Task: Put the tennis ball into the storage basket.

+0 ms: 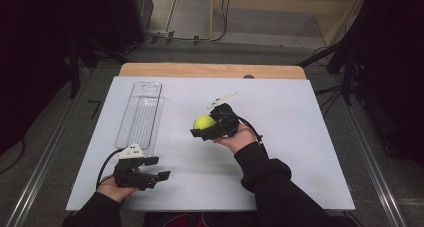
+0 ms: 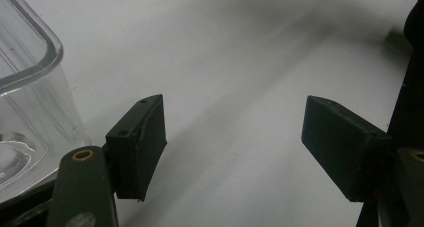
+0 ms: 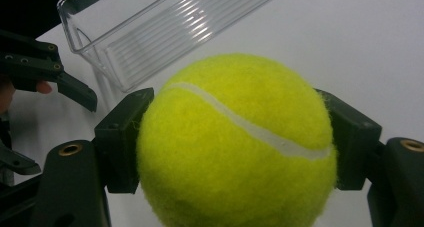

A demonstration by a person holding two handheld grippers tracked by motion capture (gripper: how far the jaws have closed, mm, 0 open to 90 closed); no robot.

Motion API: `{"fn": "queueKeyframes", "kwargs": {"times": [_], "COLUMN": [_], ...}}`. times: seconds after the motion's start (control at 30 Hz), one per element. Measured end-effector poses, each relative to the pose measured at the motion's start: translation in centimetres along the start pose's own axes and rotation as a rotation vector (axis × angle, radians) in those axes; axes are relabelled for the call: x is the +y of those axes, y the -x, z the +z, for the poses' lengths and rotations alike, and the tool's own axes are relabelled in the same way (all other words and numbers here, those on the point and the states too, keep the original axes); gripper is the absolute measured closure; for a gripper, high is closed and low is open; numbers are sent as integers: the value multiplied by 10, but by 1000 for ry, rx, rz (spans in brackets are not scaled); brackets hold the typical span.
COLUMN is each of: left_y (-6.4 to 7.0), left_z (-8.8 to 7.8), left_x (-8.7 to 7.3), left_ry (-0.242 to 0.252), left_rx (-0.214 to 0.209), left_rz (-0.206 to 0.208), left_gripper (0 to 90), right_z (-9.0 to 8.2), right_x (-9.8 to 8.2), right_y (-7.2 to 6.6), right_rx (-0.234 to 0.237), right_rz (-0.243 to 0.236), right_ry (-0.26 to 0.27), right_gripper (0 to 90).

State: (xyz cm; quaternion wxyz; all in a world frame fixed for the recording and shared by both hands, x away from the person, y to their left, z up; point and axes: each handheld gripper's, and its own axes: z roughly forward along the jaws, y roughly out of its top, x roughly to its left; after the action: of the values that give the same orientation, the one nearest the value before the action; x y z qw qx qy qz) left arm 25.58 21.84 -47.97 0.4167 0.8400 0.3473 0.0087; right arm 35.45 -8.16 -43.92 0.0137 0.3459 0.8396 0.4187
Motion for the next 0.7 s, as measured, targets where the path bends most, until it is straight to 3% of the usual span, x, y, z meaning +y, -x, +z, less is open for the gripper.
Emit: {"fn": "queueKeyframes", "kwargs": {"times": [0.7], "left_y": [-1], "left_z": [0], "left_x": [0], "left_ry": [4], "left_rx": [1], "left_rz": [-8], "left_gripper": [261], "right_z": [28], "right_x": [35], "right_y": [-11], "right_rx": [32], "right_rz": [-31], "right_ry": [-2], "right_gripper": [239]}}
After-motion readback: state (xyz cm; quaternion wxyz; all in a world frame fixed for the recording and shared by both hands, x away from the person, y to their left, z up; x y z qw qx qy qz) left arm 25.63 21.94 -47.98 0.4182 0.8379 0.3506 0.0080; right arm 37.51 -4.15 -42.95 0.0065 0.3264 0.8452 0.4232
